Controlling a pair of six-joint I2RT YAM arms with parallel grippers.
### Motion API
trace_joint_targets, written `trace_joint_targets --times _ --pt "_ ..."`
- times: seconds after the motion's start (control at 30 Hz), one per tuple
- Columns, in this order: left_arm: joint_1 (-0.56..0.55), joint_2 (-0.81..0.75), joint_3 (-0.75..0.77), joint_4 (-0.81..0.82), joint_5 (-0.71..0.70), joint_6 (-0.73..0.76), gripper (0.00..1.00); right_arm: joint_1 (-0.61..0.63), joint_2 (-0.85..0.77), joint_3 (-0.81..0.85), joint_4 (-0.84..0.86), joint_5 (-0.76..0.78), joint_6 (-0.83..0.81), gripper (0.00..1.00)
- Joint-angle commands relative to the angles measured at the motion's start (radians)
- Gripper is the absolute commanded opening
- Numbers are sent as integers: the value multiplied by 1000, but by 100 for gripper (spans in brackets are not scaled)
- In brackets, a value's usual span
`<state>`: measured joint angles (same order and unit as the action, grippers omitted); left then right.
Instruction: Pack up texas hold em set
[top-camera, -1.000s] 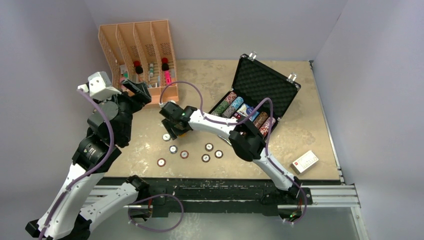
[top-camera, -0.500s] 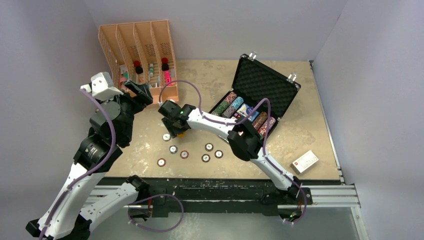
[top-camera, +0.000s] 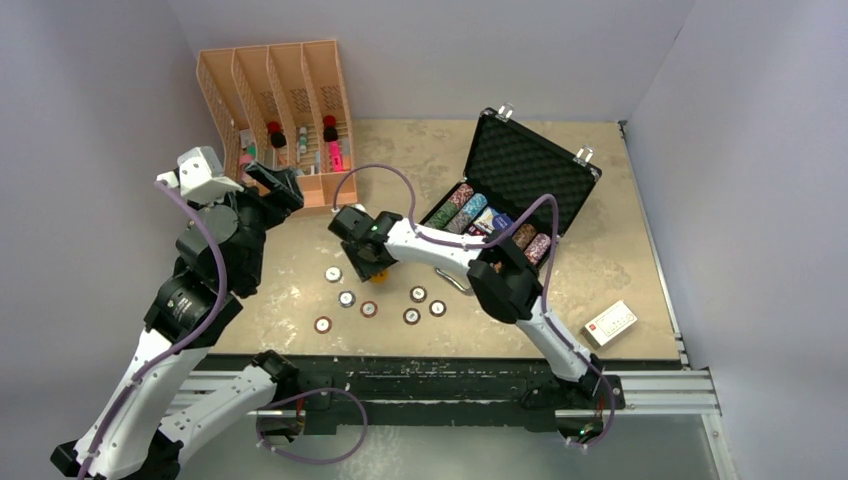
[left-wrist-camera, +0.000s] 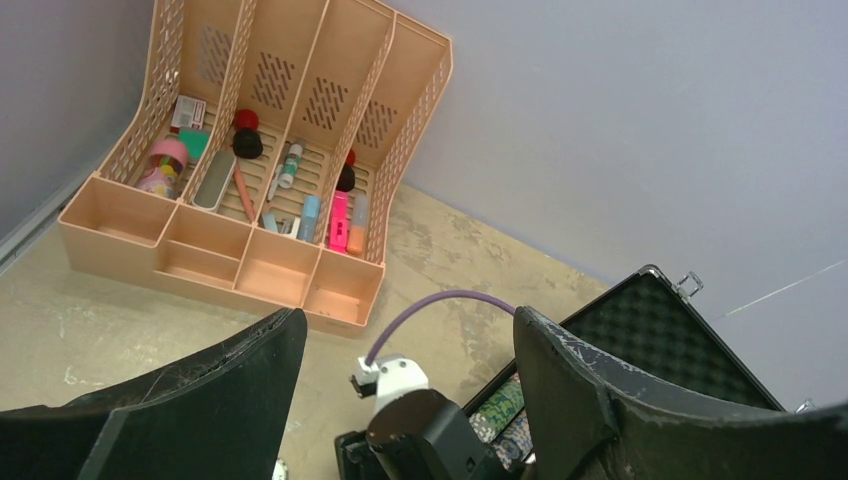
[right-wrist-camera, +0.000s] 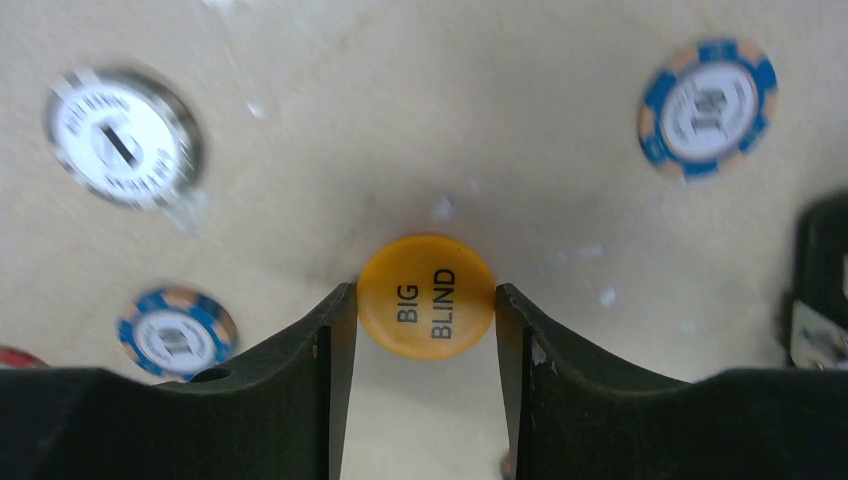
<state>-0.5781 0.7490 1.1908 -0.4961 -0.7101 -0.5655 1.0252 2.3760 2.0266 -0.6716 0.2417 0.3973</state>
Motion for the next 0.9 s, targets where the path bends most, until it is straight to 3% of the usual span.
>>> trace_joint_targets --times 0.0,0.33,0.6,0.87 --pt "3 4 -8 23 10 -17 75 -8 -153 -112 3 22 29 52" --pt "4 29 -26 43 18 -22 75 -71 -333 -259 37 83 94 52" --pt "3 54 -63 77 26 -28 75 -242 -542 -515 135 189 127 52" --pt "3 108 -80 108 46 -39 75 -372 -667 -704 195 118 142 52"
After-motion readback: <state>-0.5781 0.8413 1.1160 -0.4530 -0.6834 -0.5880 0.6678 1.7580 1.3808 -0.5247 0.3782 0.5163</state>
